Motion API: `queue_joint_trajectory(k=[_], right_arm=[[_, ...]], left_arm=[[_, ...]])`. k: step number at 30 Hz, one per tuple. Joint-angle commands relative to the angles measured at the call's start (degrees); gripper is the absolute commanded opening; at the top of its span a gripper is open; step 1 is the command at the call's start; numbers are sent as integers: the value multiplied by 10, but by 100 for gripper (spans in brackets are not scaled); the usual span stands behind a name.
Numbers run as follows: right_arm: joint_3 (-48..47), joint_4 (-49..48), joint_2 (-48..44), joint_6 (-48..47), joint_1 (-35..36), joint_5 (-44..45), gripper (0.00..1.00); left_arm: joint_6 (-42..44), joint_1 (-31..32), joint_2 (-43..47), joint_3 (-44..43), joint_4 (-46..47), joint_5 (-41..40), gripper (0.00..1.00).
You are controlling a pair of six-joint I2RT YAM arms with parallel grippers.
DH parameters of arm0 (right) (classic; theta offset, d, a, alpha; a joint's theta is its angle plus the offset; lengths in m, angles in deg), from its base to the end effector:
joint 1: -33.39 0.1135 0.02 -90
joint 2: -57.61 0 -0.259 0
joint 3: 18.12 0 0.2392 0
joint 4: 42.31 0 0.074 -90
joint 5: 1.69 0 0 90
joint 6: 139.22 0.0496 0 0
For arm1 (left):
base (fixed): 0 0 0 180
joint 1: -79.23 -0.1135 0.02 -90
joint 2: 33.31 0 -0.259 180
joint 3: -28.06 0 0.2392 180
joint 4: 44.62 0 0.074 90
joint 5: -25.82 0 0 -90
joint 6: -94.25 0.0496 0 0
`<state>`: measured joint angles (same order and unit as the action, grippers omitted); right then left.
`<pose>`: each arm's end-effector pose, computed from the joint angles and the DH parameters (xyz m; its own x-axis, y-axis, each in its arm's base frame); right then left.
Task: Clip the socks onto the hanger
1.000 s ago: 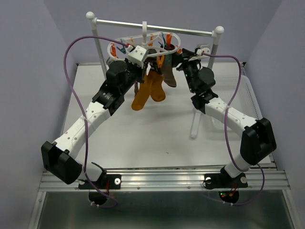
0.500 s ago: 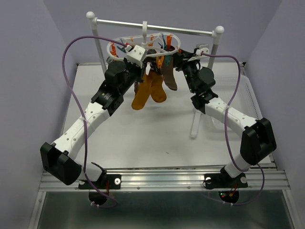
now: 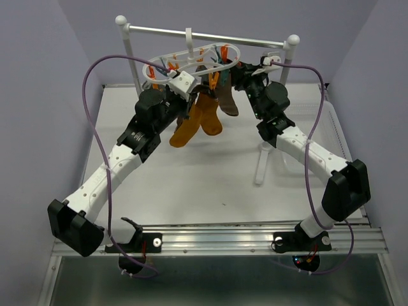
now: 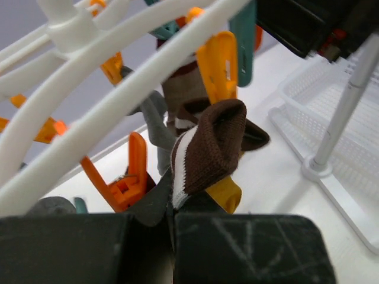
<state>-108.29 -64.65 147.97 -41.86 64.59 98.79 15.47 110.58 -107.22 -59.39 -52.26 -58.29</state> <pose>0.3250 0.1863 0.4180 0.2730 0.3126 -0.9098 -0.4036 0.8957 0.1867 0.2565 -0.1622 0.4310 0.2038 0.1025 -0.9736 0.5761 0.7916 0.2039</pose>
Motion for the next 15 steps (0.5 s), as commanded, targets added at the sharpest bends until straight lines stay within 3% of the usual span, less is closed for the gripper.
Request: queue_joint_trajectory(k=[1,6,15], right_arm=[[-47,37,-21,27,4,-12,1],[-57,80,-22,44,4,-6,1],[-55,108,-30,72,4,-9,1]], left_arm=[[46,-2,67,44,16,114,0],[26,5,99,81,24,205,0],[-29,34,41,67,38,220,0]])
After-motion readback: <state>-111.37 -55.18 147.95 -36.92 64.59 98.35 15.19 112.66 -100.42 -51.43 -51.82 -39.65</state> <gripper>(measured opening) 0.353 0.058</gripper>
